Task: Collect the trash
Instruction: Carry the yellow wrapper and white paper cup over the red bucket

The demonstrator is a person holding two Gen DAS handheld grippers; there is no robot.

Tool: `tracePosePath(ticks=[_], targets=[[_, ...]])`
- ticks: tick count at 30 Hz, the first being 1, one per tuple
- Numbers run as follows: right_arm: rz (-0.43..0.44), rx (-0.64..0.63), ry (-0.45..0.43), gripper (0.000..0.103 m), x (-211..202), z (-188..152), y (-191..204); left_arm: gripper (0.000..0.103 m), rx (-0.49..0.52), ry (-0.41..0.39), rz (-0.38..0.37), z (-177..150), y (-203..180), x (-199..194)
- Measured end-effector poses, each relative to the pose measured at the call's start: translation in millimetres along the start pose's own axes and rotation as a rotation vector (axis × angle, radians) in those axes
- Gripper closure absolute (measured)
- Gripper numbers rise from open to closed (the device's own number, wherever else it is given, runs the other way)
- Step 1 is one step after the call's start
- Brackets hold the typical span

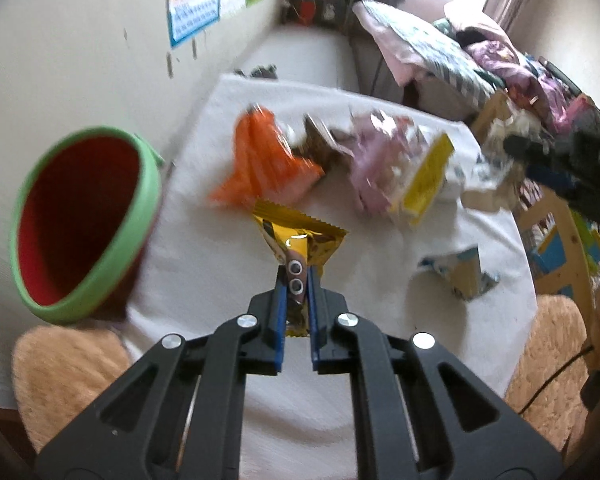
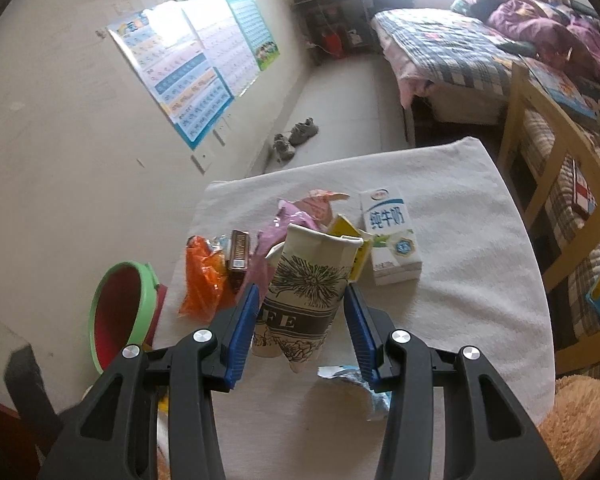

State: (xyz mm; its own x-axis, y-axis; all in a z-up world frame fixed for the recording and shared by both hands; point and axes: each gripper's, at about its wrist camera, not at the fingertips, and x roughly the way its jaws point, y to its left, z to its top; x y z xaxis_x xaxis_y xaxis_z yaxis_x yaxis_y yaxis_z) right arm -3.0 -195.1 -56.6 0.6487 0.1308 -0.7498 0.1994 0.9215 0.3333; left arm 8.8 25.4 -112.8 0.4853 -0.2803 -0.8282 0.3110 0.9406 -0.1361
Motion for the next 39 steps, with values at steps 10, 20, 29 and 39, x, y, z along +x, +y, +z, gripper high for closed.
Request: tracePosePath(ticks=[10,20,29,39], targets=[[-0.006,-0.092,-0.027,0.060,-9.6,0.0,31.6,0.094,-0.040,-0.100,0.055,19.2,20.2,-26.8],[0.015,-0.178,-0.033,0.060,-15.1,-2.4,67.5,0.094,-0.068,-0.120,0.055,20.0,32.8,-30.3],[0.054,-0.271,-0.014,0.060,-10.0,-10.0,106.0,0.094,-0.123,-0.149,0.085,21.5,60.3,-40.8],[0.094,-0.358,0.009,0.060,2.0,-16.3,143.9,0.094,-0.191,-0.181,0.125,21.8,95.0,-52.8]])
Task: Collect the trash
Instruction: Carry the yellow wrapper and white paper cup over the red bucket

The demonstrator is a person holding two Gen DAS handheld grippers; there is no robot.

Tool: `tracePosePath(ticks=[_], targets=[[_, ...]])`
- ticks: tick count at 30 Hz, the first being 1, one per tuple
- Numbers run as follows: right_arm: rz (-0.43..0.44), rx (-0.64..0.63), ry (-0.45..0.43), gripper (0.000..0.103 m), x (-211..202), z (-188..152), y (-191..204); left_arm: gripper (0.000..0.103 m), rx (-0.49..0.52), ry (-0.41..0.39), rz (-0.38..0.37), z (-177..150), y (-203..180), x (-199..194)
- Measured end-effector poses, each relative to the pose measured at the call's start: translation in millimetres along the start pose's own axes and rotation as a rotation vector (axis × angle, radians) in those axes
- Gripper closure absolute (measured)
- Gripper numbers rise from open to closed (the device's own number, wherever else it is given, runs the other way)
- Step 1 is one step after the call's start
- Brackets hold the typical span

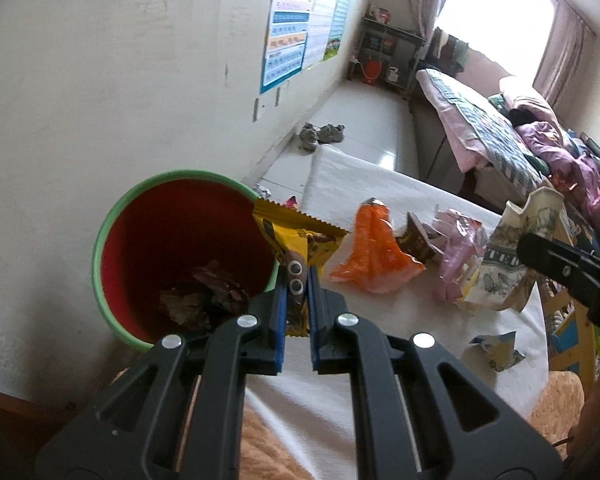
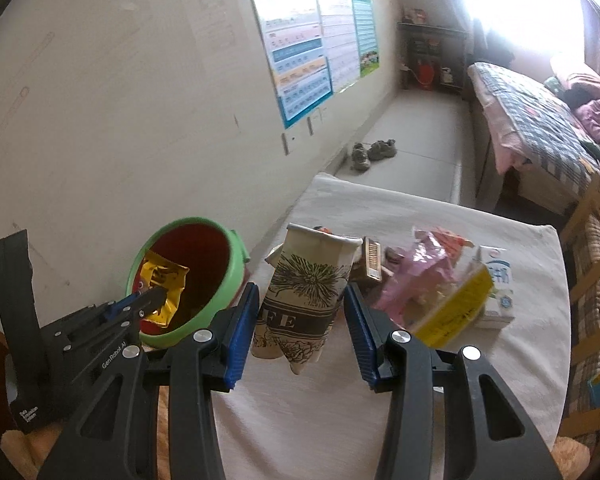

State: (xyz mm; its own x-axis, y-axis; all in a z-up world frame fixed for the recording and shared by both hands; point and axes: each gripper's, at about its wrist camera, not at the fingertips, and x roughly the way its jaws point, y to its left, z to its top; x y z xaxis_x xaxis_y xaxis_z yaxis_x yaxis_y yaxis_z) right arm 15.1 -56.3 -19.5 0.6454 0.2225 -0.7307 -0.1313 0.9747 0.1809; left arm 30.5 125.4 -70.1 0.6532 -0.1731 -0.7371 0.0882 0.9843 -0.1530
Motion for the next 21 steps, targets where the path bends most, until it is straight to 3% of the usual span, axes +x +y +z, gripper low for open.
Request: tracePosePath(ticks=[21], targets=[[0.032,-0.084,0.053,0.060,40.1,8.4,33.9,0.094,-0.050,0.021,0.059,3.1,35.7,9.4]])
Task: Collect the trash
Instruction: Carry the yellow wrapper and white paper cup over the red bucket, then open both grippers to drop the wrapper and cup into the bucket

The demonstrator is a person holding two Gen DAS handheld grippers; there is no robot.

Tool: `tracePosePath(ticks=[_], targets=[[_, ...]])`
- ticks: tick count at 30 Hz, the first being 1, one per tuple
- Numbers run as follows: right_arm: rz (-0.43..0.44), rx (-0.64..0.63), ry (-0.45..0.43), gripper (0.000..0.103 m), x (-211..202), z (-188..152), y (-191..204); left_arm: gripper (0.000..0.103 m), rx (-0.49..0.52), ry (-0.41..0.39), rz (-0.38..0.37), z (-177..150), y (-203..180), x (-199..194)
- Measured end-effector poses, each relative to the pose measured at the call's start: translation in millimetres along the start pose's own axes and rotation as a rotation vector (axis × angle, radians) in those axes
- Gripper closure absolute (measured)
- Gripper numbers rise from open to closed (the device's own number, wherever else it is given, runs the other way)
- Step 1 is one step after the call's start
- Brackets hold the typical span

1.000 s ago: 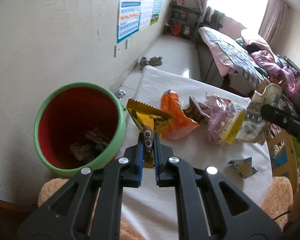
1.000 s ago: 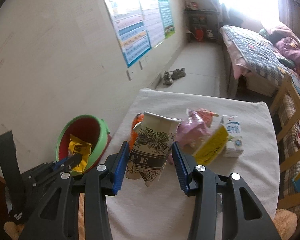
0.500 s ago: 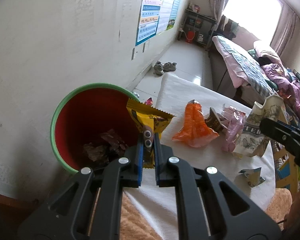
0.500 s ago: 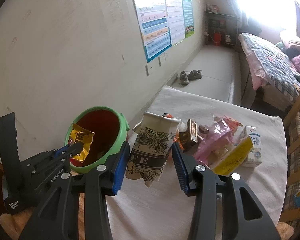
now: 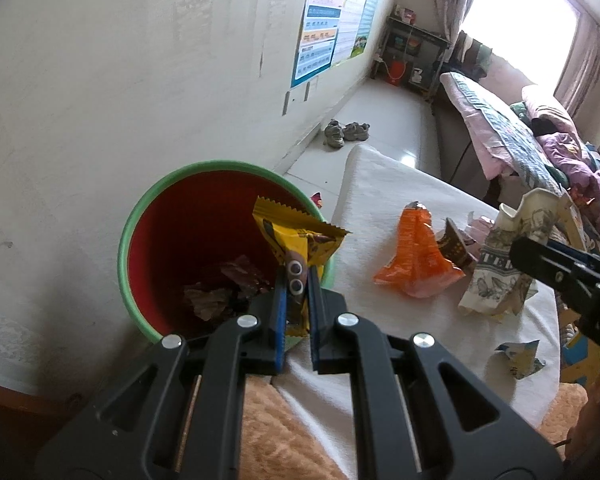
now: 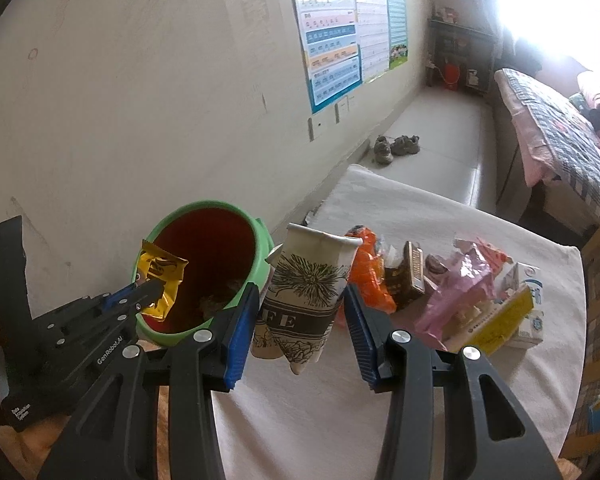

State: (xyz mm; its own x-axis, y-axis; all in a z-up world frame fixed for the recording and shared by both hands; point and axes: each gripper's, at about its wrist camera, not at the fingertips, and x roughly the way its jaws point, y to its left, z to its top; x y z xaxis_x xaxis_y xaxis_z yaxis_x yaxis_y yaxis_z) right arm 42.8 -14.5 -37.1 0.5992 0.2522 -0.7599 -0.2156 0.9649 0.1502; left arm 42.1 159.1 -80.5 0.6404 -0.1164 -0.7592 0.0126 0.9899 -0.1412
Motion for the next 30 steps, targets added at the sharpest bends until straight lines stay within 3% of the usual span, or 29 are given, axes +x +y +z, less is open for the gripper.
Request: tracePosePath(ticks=[30], targets=[[0.085,-0.100,0.023,0.060,55.0,40.6,57.0,0.094,-0.063,0.039,0.115,7.8,64.9,28.8]])
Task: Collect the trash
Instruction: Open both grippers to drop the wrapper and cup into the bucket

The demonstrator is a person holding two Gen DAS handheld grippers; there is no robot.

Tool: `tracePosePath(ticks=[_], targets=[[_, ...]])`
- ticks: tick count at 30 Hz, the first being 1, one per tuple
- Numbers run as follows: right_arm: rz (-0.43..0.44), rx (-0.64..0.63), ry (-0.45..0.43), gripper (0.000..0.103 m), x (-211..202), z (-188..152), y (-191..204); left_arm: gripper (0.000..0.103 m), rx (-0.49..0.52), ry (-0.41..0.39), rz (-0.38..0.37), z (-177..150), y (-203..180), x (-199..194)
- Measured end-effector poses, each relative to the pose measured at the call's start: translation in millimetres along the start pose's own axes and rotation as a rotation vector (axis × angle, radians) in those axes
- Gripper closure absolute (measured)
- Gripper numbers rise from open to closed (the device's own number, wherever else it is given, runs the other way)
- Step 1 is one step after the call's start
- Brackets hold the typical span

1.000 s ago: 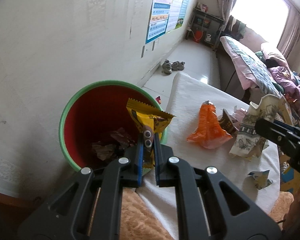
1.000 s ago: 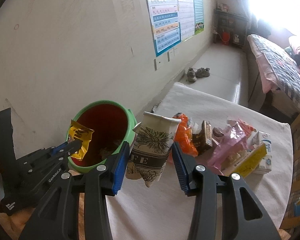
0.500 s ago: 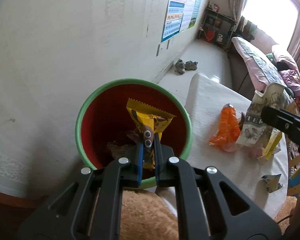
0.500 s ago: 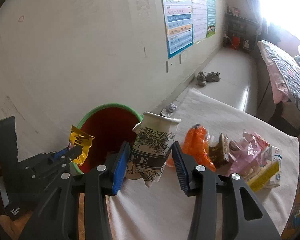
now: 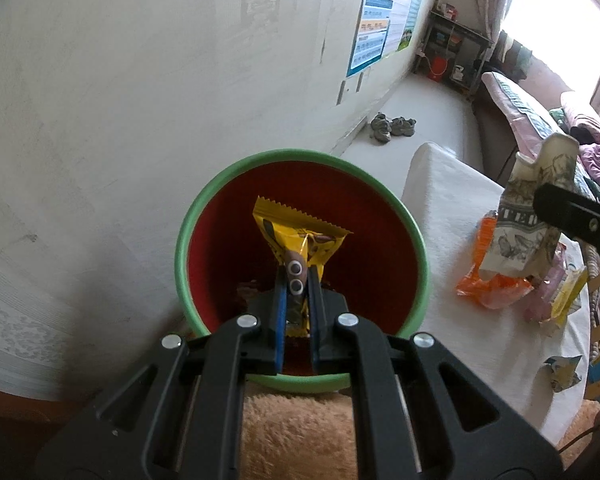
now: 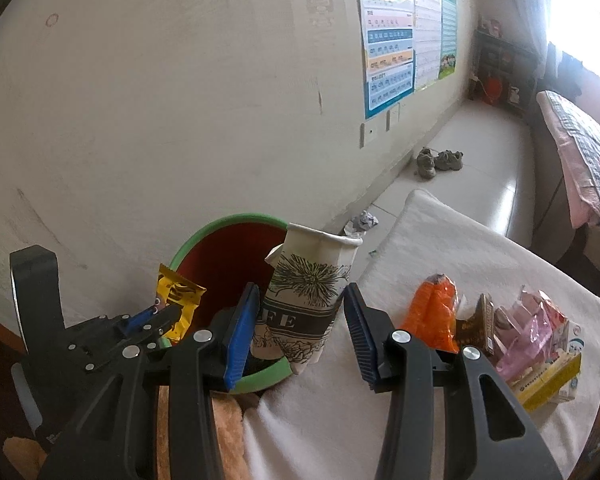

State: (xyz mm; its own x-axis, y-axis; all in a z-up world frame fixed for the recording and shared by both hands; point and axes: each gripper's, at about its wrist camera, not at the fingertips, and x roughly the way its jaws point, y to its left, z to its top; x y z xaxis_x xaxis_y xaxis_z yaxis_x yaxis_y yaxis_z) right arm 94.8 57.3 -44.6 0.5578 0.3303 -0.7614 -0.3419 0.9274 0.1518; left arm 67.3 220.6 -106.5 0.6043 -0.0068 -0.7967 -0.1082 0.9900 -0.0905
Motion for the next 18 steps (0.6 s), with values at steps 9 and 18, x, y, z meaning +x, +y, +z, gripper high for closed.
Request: tracePosePath(ticks=[9,18], targets=[[-0.007,-0.001,-0.004,0.060,11.2,0.9,0.4,0.094,-0.008,0.018,-0.004,3.0,6.2,11.7],[-0.001,-0.011,-0.014,0.060,30.4,7.0,8.7,0.094,-0.011,0.029,0.003,7.3,10.9,22.4]])
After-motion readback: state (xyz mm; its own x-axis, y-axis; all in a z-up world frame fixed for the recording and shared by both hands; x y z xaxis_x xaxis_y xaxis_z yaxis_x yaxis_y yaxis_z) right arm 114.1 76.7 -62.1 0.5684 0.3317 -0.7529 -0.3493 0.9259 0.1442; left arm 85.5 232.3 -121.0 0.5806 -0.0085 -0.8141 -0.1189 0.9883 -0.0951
